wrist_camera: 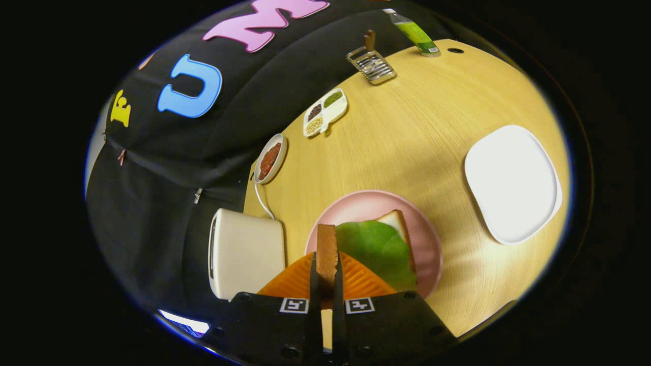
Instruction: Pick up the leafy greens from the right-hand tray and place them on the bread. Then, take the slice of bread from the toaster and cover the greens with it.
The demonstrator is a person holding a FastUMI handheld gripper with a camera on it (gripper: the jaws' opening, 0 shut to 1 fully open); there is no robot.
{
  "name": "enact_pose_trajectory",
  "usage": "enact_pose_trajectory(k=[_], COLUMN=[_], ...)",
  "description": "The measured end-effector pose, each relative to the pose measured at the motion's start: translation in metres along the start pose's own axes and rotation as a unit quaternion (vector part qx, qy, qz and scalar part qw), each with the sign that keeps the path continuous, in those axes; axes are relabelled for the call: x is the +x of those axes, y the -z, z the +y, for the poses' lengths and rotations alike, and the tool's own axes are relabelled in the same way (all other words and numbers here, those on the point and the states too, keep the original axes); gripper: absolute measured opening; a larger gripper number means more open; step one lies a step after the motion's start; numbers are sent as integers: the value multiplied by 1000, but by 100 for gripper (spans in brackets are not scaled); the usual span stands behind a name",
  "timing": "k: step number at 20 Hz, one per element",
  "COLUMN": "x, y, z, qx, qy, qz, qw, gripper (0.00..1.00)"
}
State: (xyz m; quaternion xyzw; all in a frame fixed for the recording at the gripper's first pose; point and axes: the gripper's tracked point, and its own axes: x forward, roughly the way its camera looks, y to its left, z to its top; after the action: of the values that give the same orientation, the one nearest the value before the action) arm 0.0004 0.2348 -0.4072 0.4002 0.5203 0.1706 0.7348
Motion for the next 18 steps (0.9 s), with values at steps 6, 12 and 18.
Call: enact_pose_trajectory(k=[6, 12, 18], x=[10, -1, -29], y=[-16, -20, -41], z=[-34, -59, -59], qx=[-3, -47, -132], qy=[33, 100, 130], qz=[-14, -24, -50], qw=[999, 994, 981], gripper=[12, 52, 87])
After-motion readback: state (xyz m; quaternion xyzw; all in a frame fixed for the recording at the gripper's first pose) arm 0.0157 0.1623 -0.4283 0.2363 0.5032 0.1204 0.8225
